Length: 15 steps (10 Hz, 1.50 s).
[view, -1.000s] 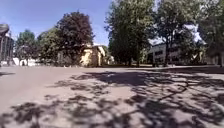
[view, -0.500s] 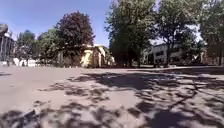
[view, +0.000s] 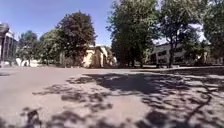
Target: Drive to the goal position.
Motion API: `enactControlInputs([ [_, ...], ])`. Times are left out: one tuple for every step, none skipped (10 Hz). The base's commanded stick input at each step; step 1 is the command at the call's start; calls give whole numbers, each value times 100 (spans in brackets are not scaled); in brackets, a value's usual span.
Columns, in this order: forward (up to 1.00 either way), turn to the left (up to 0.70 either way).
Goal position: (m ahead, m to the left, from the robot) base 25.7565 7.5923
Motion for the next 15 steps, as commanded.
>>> enactControlInputs([
  [70,0],
  [70,0],
  [70,0],
  [70,0],
  [70,0],
  [70,0],
  [70,0],
  [70,0],
  [70,0],
  [70,0],
  [70,0],
  [70,0],
  [70,0],
  [70,0],
  [70,0],
])
